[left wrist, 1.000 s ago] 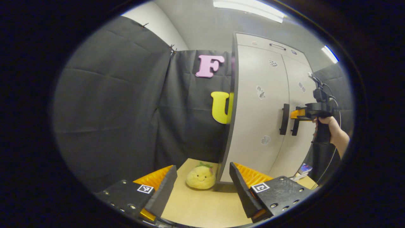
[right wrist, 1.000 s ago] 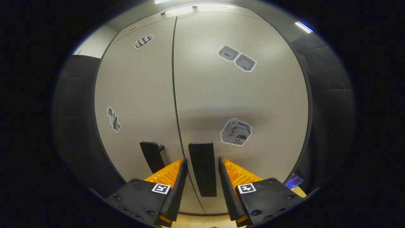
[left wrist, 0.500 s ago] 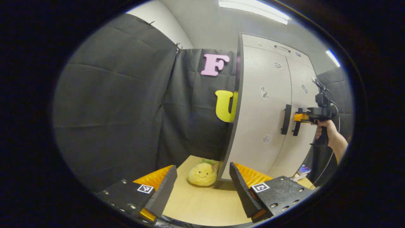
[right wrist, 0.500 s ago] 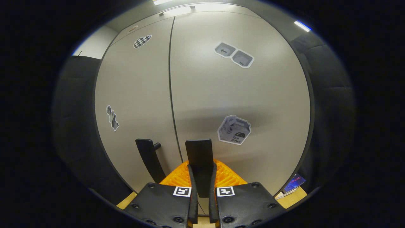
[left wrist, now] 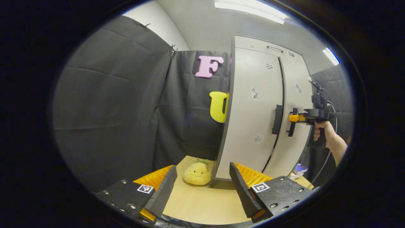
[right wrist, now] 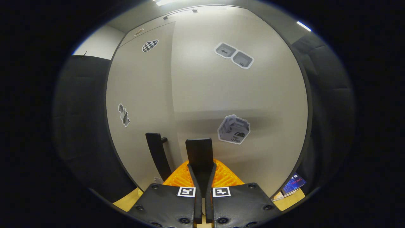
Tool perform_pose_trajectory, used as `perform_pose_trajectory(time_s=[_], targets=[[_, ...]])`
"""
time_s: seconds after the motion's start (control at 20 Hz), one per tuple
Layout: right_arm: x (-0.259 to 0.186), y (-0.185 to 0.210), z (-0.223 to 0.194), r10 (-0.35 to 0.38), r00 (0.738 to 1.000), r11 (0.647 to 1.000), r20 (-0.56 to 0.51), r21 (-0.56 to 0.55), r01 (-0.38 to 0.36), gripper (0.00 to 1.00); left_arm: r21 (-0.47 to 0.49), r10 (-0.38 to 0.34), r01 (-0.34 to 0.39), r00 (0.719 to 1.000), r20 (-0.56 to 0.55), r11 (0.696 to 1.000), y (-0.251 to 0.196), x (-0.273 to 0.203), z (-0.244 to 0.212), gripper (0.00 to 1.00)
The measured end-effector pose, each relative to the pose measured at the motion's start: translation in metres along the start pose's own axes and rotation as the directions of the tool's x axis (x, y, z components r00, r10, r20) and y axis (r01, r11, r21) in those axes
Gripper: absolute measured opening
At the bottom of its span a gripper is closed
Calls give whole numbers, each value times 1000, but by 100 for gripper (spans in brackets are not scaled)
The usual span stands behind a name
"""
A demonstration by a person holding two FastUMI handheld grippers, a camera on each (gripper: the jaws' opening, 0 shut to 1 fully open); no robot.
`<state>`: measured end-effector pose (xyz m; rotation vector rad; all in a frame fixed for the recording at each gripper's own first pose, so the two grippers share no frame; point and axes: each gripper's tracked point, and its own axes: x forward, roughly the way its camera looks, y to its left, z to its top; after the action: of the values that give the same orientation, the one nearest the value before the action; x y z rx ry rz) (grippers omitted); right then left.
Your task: Open the right door of the double-door shoe cabinet with the right hand, and open the left door with the left hand.
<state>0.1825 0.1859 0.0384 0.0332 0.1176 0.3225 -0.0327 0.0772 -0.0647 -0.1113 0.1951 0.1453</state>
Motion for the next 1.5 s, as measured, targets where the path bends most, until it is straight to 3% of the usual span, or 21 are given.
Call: perform_pose_trajectory(time_s=[0.1,0.55,0.7,0.8,0.85,1.5], targets=[[-7,0,0,7,1000,1000,8,10,-7,2,17,-1,1,1000,-5,1000,-4,-8,-2,96],[-62,-14,-7,43,999,998,9,47,-43,6,31,-12,13,1000,-12,999,-23,-34,-7,96],[-77,-22,-8,38,999,998,16,45,-39,2,44,-35,36,999,-22,998,-35,-36,-9,96],[-86,-25,-9,36,999,999,17,38,-36,6,59,-51,52,998,-21,997,-43,-37,-8,96],[-91,-28,-10,36,999,999,16,40,-37,2,65,-61,62,998,-19,996,-48,-37,-7,96],[-156,-81,-10,-16,999,997,45,71,13,5,84,-187,193,980,-71,978,-104,-28,-24,95]])
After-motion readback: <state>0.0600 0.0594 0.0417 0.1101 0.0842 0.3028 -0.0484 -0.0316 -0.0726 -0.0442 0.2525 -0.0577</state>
